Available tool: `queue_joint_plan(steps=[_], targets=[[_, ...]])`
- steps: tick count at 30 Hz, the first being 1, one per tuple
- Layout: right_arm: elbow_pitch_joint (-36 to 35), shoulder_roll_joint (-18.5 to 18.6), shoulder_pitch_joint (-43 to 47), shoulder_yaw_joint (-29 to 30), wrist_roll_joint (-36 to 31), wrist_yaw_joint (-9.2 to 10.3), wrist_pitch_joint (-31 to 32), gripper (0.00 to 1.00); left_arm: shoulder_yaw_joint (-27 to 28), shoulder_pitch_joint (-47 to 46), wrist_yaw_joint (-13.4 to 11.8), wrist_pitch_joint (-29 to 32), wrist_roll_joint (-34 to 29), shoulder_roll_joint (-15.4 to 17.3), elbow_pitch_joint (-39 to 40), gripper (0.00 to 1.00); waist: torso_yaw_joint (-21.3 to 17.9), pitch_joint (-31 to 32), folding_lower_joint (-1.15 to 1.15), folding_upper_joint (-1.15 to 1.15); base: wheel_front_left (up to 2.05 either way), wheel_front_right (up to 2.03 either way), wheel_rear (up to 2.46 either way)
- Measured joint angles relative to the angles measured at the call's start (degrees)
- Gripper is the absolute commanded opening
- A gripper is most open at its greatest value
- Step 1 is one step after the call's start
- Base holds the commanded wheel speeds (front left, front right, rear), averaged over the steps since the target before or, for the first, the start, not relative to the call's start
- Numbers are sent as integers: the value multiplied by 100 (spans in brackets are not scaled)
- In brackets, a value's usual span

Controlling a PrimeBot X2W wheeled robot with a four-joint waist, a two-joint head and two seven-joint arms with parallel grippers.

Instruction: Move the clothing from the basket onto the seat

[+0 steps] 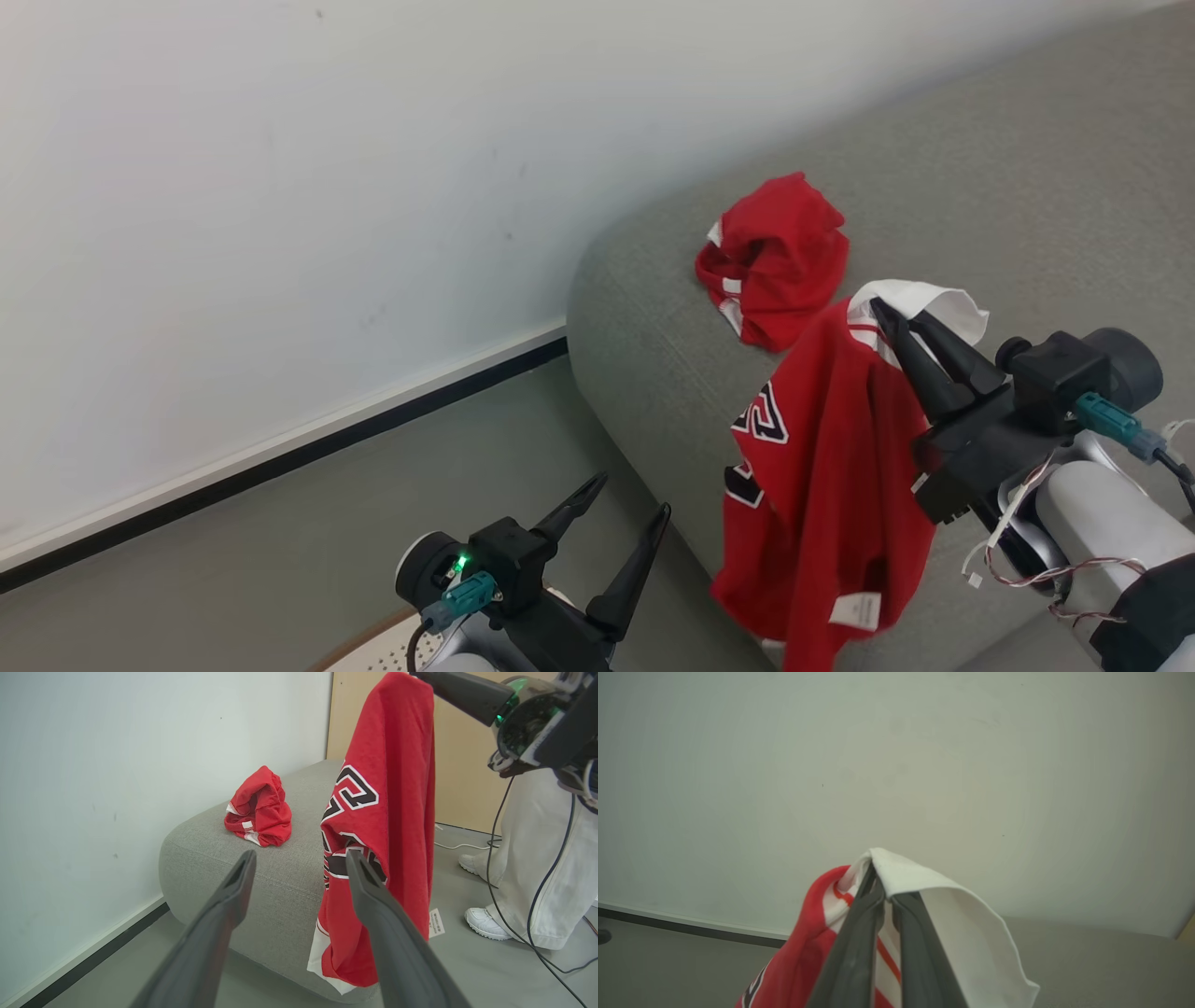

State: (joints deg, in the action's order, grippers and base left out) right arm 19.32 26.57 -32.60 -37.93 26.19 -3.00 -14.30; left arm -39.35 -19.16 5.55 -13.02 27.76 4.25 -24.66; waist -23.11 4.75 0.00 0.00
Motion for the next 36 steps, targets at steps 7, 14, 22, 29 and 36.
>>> queue_joint_plan(steps=[7,14,22,29,36], targets=[[-90,149,-192,107,0,-1,18,0,-55,-9,-1,-26,-1,-41,88,100,-237,-166,0,0,0,0,0],[53,208,-888,360,14,-35,168,0,-58,-103,-56,14,-19,-36,218,100,-195,-478,0,0,0,0,0],[567,221,-2089,734,132,-88,272,0,60,-653,-133,214,-155,157,566,100,12,-953,1,1,0,0,0],[1044,320,-3204,1167,164,-5,372,0,218,-1272,-204,422,-319,269,849,100,263,-1474,1,1,0,0,0],[1492,742,-4090,1582,207,154,468,0,249,-1706,-236,642,-417,301,1093,100,505,-2048,2,1,0,0,0]])
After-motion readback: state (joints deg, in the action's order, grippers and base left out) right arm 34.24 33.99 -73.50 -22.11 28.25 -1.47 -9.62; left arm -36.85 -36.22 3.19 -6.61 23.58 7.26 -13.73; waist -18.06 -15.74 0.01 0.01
